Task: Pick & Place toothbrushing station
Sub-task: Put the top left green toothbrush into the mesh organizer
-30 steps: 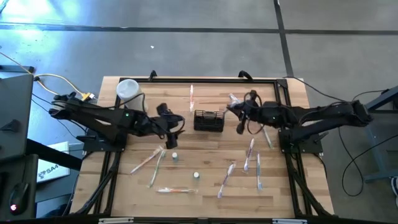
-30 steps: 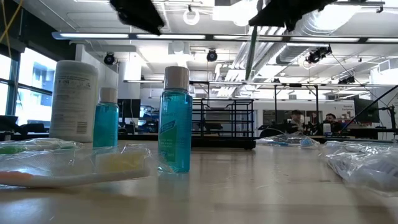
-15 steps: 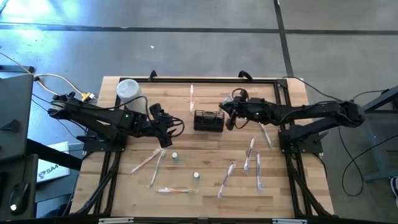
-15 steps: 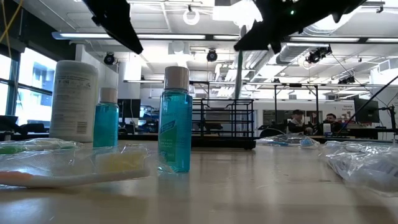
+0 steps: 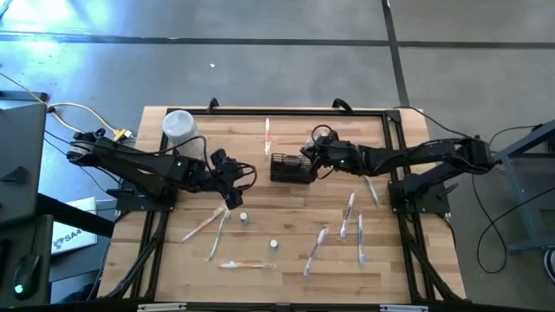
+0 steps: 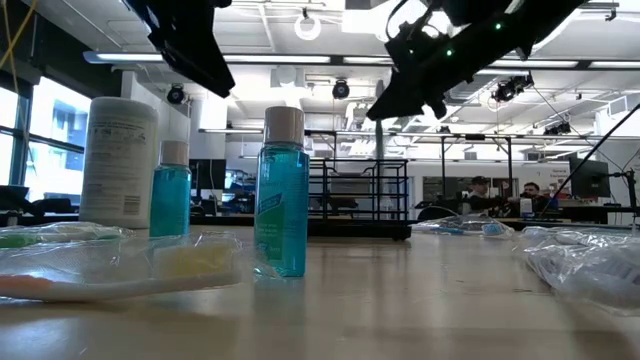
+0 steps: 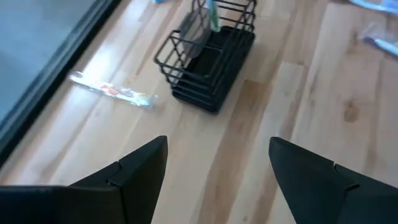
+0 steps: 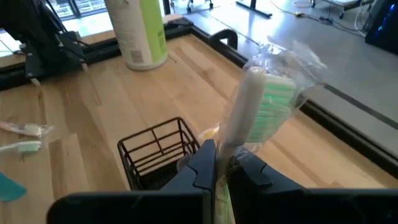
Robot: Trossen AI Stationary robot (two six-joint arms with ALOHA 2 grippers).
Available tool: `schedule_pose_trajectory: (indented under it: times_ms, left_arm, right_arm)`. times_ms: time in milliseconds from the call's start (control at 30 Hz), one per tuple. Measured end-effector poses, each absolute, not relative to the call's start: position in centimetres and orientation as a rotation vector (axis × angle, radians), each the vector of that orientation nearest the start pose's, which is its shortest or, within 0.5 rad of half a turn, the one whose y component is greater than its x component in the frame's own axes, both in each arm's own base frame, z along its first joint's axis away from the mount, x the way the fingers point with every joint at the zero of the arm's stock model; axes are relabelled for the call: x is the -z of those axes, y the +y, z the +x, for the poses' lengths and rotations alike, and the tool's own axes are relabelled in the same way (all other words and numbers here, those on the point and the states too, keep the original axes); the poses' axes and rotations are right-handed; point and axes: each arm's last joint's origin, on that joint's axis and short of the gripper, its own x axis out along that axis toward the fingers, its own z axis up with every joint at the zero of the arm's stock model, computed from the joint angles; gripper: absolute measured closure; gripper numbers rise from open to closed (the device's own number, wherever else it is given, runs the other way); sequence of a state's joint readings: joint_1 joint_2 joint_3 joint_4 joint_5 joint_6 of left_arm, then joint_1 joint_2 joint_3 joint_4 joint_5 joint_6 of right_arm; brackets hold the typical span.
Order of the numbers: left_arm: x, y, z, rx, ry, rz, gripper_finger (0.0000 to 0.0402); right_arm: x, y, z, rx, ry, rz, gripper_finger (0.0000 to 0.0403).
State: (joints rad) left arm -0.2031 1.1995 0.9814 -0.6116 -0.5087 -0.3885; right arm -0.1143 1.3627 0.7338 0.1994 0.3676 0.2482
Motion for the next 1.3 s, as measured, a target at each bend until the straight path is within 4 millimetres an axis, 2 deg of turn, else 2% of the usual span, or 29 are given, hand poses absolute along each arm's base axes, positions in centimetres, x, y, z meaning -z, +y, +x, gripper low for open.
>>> schedule_pose_trajectory:
  times_ms: [433,767,1300]
  left_arm:
    - [-28.7,-3.6,23.9,-0.394,0.689,-0.118,0.0123]
    - [-28.7,-3.6,24.0,-0.394,0.689,-0.118,0.0123]
    - [-28.7,-3.6,24.0,-0.380,0.694,-0.124,0.0123]
  right_arm:
    - [-20.2,-4.7,29.4,0.577,0.421,0.228,0.0391]
    - [-19.8,-4.7,29.5,0.598,0.426,0.237,0.0389]
    - [-19.9,-4.6,29.2,0.601,0.445,0.216,0.0281]
